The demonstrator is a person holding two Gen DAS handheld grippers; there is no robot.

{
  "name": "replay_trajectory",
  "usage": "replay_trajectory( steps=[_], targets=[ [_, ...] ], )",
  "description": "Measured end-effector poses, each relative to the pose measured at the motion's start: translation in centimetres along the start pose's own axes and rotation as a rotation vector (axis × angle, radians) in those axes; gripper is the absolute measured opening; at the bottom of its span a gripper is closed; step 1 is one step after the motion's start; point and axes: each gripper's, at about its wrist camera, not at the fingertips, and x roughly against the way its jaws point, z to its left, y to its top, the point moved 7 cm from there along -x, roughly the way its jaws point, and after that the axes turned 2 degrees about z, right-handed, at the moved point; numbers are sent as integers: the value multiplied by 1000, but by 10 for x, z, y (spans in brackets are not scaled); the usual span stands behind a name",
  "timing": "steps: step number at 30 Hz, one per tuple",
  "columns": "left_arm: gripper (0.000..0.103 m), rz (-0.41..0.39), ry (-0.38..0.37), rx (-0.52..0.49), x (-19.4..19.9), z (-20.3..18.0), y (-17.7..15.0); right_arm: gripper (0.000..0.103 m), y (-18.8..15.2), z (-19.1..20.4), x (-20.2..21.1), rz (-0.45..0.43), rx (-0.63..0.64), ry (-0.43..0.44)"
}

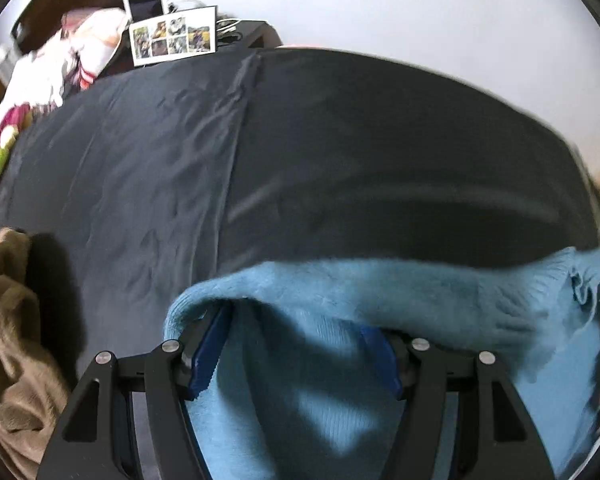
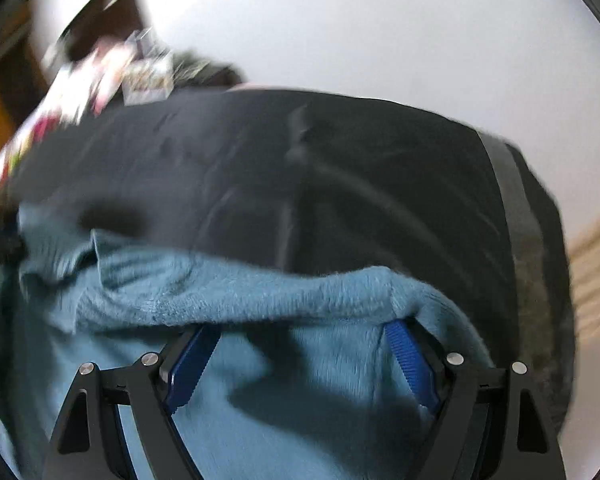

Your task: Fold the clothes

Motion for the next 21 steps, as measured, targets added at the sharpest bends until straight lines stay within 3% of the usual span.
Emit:
replay_trajectory(
  steps=[3, 8, 10, 12, 16, 21],
  targets=[
    [69, -30, -24, 27, 1, 2, 23, 85, 14, -7, -7, -2, -98, 3],
    [70, -27, 37, -12, -12, -4, 50, 88, 37, -18, -19, -6, -262, 9],
    [69, -16, 32, -25, -17, -7, 51, 97, 39, -11, -24, 0, -228, -29],
    [69, -18, 24, -33, -16, -4, 51, 98, 33, 1, -24, -12, -174, -68],
    [70, -24, 3, -38, 0, 1, 46, 98, 30, -3, -21, -3, -189, -4],
    [71, -50, -19, -67, 41, 8, 21, 98, 22, -5, 24, -77, -190, 45]
  ],
)
